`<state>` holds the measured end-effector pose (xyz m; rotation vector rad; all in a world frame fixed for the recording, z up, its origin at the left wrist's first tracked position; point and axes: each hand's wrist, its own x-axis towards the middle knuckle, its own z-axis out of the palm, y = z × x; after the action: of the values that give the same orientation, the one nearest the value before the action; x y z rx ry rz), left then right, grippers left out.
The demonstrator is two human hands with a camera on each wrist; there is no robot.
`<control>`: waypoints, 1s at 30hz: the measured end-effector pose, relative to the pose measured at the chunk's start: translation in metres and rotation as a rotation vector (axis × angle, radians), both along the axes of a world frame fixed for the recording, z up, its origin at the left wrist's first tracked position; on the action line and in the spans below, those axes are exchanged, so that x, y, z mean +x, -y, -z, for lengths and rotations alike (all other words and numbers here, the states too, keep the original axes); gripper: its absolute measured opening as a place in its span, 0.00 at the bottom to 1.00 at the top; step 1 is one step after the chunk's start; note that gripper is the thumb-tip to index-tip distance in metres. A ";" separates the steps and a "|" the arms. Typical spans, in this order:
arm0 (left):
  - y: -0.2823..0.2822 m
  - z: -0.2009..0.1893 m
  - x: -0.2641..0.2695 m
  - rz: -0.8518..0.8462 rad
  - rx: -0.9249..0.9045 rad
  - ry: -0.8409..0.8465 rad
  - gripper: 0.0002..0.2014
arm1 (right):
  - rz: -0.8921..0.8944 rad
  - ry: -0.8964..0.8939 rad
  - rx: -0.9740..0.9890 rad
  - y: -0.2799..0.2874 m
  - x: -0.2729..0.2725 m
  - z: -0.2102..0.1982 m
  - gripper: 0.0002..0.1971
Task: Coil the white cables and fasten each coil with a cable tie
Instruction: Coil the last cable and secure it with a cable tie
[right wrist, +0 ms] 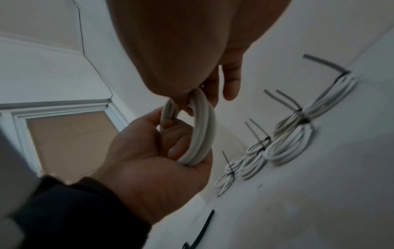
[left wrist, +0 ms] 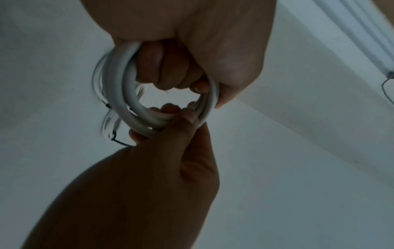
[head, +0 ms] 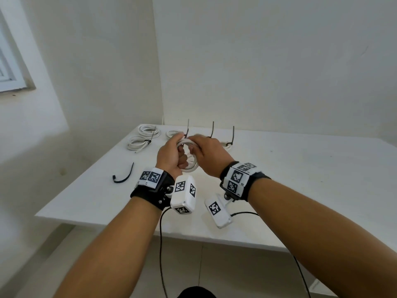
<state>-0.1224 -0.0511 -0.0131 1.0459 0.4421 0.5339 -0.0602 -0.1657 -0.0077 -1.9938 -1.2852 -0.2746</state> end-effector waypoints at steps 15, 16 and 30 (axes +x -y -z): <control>-0.161 0.033 -0.118 -0.538 -0.040 -0.127 0.14 | -0.164 -0.088 -0.639 -0.173 -0.053 0.025 0.18; -0.166 0.033 -0.122 -0.542 -0.037 -0.131 0.13 | -0.177 -0.029 -0.674 -0.181 -0.053 0.032 0.18; -0.155 0.019 -0.079 -0.438 -0.034 -0.105 0.16 | -0.184 -0.226 -0.270 -0.117 0.012 0.032 0.04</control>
<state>-0.2017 0.1042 -0.0318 0.9487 0.7793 0.8588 -0.0480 -0.0489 -0.0394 -2.0390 -1.4038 0.2182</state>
